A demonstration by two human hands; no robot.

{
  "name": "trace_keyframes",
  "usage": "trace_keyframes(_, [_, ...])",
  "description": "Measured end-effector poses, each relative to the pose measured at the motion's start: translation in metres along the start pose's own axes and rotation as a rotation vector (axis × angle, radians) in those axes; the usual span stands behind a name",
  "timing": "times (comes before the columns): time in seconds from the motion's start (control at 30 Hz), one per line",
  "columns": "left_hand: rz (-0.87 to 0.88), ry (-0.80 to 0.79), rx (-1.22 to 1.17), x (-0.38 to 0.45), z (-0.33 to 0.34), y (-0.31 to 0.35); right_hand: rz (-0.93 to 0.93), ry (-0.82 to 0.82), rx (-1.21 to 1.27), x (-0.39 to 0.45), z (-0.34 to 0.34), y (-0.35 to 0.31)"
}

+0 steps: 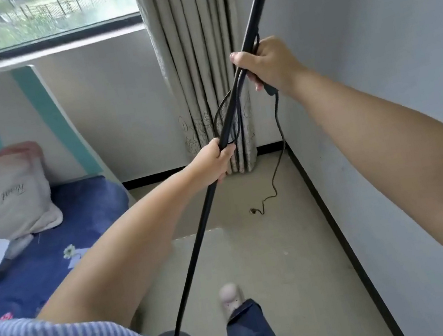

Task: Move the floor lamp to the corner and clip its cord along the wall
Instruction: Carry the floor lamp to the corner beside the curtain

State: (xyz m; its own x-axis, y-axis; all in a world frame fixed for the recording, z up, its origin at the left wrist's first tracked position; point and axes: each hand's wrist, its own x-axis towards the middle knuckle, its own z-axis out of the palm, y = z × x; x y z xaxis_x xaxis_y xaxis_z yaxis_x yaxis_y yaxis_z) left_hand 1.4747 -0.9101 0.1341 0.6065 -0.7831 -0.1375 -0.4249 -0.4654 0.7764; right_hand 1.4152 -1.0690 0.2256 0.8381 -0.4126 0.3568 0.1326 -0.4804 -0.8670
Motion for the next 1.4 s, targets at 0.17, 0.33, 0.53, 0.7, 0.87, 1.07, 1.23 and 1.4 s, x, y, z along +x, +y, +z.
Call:
trace_keyframes(0.17, [0.038,-0.085,-0.03,0.117,-0.042,-0.029,0.04,0.033,-0.077,0.112,0.014,0.052])
trace_keyframes(0.33, [0.061,-0.139,-0.062,0.226,-0.07,-0.039,0.116,0.097,-0.141,0.205,0.009,0.092])
trace_keyframes(0.53, [0.171,-0.27,-0.035,0.348,-0.076,-0.032,0.177,0.195,-0.213,0.287,-0.026,0.143])
trace_keyframes(0.7, [0.238,-0.36,-0.019,0.44,-0.074,-0.021,0.236,0.238,-0.235,0.344,-0.055,0.176])
trace_keyframes(0.87, [0.228,-0.452,-0.025,0.513,-0.066,-0.015,0.314,0.301,-0.297,0.381,-0.071,0.205])
trace_keyframes(1.07, [0.344,-0.597,0.064,0.587,-0.058,-0.02,0.425,0.409,-0.398,0.412,-0.072,0.235])
trace_keyframes(1.23, [0.451,-0.742,0.133,0.645,-0.057,-0.016,0.544,0.546,-0.476,0.436,-0.07,0.247])
trace_keyframes(1.4, [0.564,-0.949,0.32,0.691,-0.063,0.005,0.585,0.703,-0.516,0.458,-0.074,0.253])
